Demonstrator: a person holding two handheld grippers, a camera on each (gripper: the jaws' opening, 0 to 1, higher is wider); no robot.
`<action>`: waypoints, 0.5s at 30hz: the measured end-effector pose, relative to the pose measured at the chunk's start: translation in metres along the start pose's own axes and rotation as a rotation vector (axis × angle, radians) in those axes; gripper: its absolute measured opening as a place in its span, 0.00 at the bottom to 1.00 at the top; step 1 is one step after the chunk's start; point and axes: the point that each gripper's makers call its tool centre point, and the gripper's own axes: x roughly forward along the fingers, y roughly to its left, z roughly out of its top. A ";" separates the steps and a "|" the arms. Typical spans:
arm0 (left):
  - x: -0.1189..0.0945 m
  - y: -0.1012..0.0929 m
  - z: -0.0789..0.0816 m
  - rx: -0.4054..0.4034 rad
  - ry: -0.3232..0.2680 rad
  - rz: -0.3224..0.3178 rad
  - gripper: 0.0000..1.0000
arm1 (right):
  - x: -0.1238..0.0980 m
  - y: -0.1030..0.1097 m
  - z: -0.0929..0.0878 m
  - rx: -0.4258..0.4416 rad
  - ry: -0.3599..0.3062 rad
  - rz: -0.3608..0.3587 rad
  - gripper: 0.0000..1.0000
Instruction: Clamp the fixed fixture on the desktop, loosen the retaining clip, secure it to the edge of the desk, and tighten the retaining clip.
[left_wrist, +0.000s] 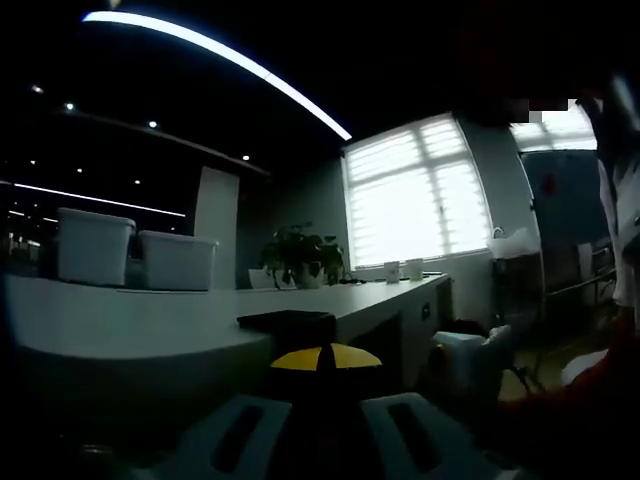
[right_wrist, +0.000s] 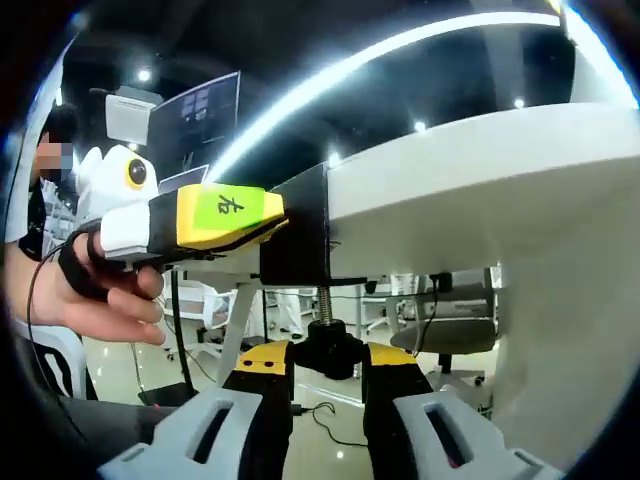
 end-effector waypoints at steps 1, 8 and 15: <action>0.000 0.000 0.000 0.000 0.001 0.000 0.01 | 0.000 0.001 0.000 0.001 0.000 0.002 0.26; 0.000 0.000 0.000 0.000 -0.001 -0.002 0.01 | -0.005 -0.003 0.000 -0.020 -0.037 -0.106 0.32; -0.001 0.000 0.000 -0.003 -0.011 -0.003 0.01 | -0.020 -0.004 0.013 0.010 -0.080 -0.271 0.36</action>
